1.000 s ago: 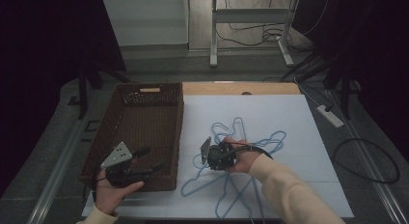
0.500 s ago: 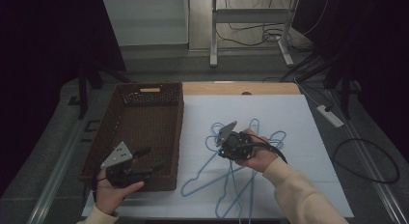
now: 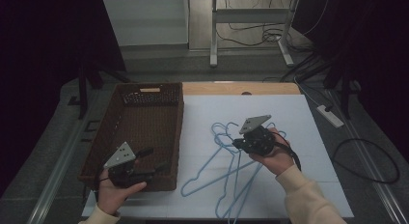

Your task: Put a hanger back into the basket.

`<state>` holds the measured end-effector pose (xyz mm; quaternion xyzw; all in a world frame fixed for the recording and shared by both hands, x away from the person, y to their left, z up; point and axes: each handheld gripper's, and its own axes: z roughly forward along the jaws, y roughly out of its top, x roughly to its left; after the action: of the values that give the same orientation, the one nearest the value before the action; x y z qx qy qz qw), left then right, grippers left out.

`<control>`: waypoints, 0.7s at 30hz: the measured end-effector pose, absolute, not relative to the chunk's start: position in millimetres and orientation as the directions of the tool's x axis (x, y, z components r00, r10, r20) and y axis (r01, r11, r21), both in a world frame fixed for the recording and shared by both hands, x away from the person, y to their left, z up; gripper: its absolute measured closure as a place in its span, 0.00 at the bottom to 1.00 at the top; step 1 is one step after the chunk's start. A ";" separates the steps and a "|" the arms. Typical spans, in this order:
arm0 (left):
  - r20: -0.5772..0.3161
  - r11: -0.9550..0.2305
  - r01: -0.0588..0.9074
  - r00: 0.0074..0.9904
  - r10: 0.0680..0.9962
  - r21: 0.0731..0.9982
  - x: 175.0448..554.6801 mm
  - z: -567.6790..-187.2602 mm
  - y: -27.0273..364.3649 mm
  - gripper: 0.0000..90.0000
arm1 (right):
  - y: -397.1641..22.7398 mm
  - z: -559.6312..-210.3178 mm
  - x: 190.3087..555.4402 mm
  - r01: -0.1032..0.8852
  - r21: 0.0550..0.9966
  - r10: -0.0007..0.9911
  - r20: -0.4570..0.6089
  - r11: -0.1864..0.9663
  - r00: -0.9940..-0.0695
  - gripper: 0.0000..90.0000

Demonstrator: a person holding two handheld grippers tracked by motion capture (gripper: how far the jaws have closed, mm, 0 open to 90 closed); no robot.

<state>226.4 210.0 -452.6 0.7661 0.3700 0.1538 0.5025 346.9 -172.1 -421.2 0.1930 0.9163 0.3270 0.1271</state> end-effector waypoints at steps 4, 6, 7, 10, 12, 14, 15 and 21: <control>-0.137 -0.223 0.412 0.684 0.717 0.884 226.1 -451.7 207.6 0.32 | -177.2 -420.1 346.1 0.291 0.678 0.466 -0.085 0.675 -0.881 0.96; -0.142 -0.224 0.414 0.687 0.713 0.882 226.2 -451.0 205.8 0.33 | -180.1 -419.7 345.3 0.295 0.702 0.479 -0.075 0.649 -0.875 0.96; -0.141 -0.226 0.414 0.689 0.711 0.882 226.3 -450.2 204.4 0.33 | -181.3 -419.5 345.0 0.295 0.711 0.480 -0.069 0.638 -0.874 0.96; -0.145 -0.227 0.415 0.694 0.705 0.881 226.7 -449.0 201.6 0.33 | -183.7 -418.6 343.9 0.298 0.726 0.490 -0.061 0.620 -0.870 0.96; -0.148 -0.235 0.417 0.704 0.695 0.878 227.7 -447.3 196.2 0.33 | -186.9 -416.9 342.6 0.303 0.746 0.509 -0.056 0.593 -0.859 0.96; -0.150 -0.239 0.420 0.707 0.691 0.876 228.6 -446.4 192.4 0.33 | -189.2 -415.1 341.5 0.306 0.765 0.528 -0.053 0.567 -0.847 0.96; -0.150 -0.239 0.420 0.707 0.691 0.876 228.6 -446.4 192.4 0.33 | -189.2 -415.1 341.5 0.306 0.765 0.528 -0.053 0.567 -0.847 0.96; -0.155 -0.249 0.425 0.716 0.681 0.870 230.5 -443.6 184.7 0.33 | -192.3 -409.6 339.0 0.292 0.799 0.546 -0.054 0.526 -0.836 0.96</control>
<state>230.5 184.7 -443.6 0.7798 0.3547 0.1279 0.4998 339.0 -192.3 -409.6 0.2436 0.8604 0.4215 0.1506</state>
